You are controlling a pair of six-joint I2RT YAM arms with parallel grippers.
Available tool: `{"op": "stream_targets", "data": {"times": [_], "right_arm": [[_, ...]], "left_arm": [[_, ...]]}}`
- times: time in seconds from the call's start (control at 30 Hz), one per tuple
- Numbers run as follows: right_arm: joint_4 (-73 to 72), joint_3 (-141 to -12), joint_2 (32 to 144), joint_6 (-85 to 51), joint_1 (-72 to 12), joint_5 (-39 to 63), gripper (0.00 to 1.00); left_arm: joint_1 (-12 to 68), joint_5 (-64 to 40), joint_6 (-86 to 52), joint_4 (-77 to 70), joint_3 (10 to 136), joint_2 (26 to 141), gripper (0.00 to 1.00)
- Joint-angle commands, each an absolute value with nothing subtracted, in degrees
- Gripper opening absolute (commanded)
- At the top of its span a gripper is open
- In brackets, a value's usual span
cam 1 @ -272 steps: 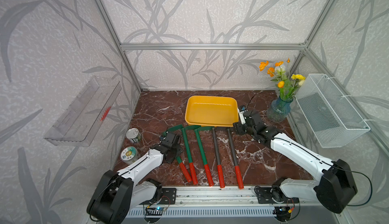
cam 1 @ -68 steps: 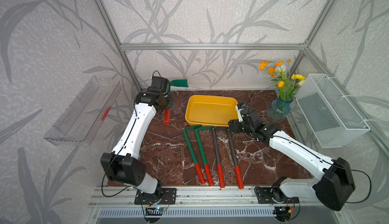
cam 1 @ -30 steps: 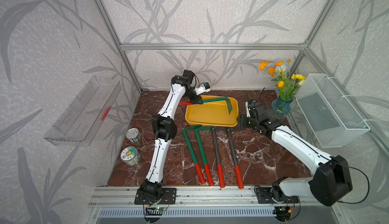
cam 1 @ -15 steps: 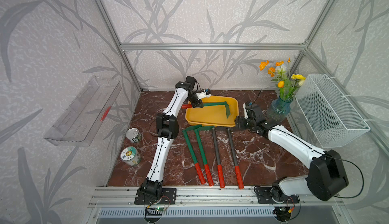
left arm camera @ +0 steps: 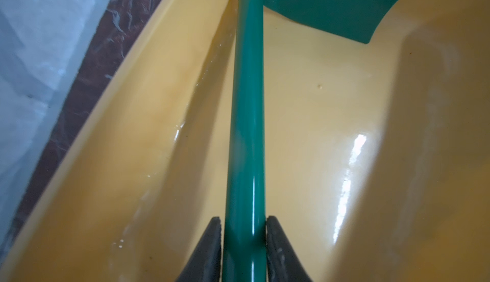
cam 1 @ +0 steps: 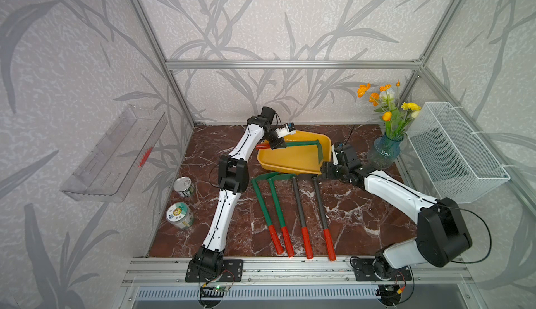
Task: Put the small hoe into the storage box
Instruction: Place the hoe in the storage box.
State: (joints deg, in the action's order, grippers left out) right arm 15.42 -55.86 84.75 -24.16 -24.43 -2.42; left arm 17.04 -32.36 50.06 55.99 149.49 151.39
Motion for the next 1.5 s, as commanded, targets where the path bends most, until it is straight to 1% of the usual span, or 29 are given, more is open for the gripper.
{"op": "stream_targets", "data": {"times": [0.0, 0.07, 0.13, 0.17, 0.2, 0.23, 0.27, 0.33, 0.4, 0.47, 0.5, 0.57, 0.6, 0.7, 0.77, 0.83, 0.9, 0.97, 1.03, 1.1, 1.13, 1.27, 1.37, 1.47], "right_arm": [[14.36, -56.60, 85.39, -24.43, -24.75, -1.85, 0.72], [14.13, -56.35, 85.26, -24.43, -24.73, -1.93, 0.72], [13.83, -56.25, 85.41, -24.43, -24.76, -1.63, 0.72], [13.85, -56.32, 85.53, -24.43, -24.91, -1.43, 0.72], [13.81, -56.34, 85.69, -24.39, -24.98, -1.33, 0.72], [13.82, -56.55, 85.82, -24.22, -25.17, -1.23, 0.72], [13.90, -56.76, 85.96, -23.94, -25.46, -1.32, 0.72], [13.89, -57.24, 86.23, -23.43, -25.79, -1.49, 0.72], [13.79, -57.69, 86.65, -23.25, -25.82, -1.41, 0.72], [12.77, -57.82, 86.99, -23.27, -25.84, -1.08, 0.72], [12.54, -57.99, 87.14, -23.34, -25.79, -0.84, 0.72], [11.94, -58.25, 87.44, -23.23, -25.89, -0.15, 0.72], [11.69, -58.35, 87.52, -23.00, -25.92, 0.46, 0.72], [10.86, -58.93, 87.80, -21.45, -26.48, 3.76, 0.71], [10.60, -59.82, 88.17, -19.77, -27.95, 4.25, 0.72], [10.45, -61.34, 89.20, -18.35, -29.01, 4.53, 0.72], [9.87, -63.74, 91.11, -17.09, -29.47, 5.81, 0.72], [8.59, -67.13, 94.55, -15.26, -29.84, 6.94, 0.72], [8.29, -71.63, 99.14, -13.23, -30.21, 8.51, 0.71], [8.21, -77.07, 104.30, -11.69, -30.63, 9.56, 0.70], [8.77, -80.25, 107.24, -10.79, -30.83, 10.37, 0.70], [11.03, -90.77, 116.68, -8.27, -31.21, 12.15, 0.69], [11.82, -95.10, 120.81, -7.50, -31.62, 14.21, 0.69], [12.51, -96.85, 122.58, -7.39, -32.53, 14.59, 0.69]], "left_arm": [[16.66, -30.28, 47.58, 50.03, 148.89, 151.33, 0.42], [16.40, -28.79, 46.48, 48.49, 148.41, 151.02, 0.49], [16.26, -28.15, 45.79, 47.97, 148.33, 150.86, 0.65], [16.19, -27.51, 45.05, 47.31, 148.36, 150.69, 0.81], [16.17, -26.48, 44.29, 46.82, 148.44, 150.48, 0.83], [16.04, -25.46, 43.77, 46.62, 148.69, 150.12, 0.88], [15.87, -24.01, 42.76, 45.99, 148.84, 149.44, 0.96], [15.28, -22.22, 39.97, 45.04, 148.94, 147.72, 0.97], [15.04, -17.80, 36.42, 43.84, 148.54, 145.33, 0.97], [14.94, -10.63, 29.84, 42.10, 147.30, 142.07, 0.97], [14.95, -9.44, 28.18, 43.31, 146.94, 140.39, 0.97], [14.70, -5.24, 21.81, 40.97, 142.05, 135.30, 0.97], [14.75, -3.81, 20.14, 40.56, 138.72, 132.68, 0.97], [14.68, -0.34, 15.30, 32.50, 121.65, 122.09, 0.96], [14.71, 2.06, 11.52, 26.13, 108.56, 114.34, 0.96], [14.69, 2.06, 8.92, 18.25, 95.57, 107.33, 0.95], [14.69, 1.55, 7.27, 15.25, 88.03, 102.55, 0.95], [14.21, 1.01, 5.16, 14.93, 84.10, 100.13, 0.93], [14.01, 0.40, 4.06, 13.32, 81.56, 99.51, 0.90], [12.94, -1.22, 3.01, 12.71, 81.36, 100.55, 0.84], [12.11, -2.19, 1.83, 12.25, 81.68, 101.51, 0.83], [8.78, -7.40, -1.01, 9.46, 83.50, 105.03, 0.83], [7.17, -10.44, -1.23, 8.61, 85.48, 108.06, 0.83], [6.84, -13.02, -0.48, 9.41, 87.67, 110.79, 0.83]]}}
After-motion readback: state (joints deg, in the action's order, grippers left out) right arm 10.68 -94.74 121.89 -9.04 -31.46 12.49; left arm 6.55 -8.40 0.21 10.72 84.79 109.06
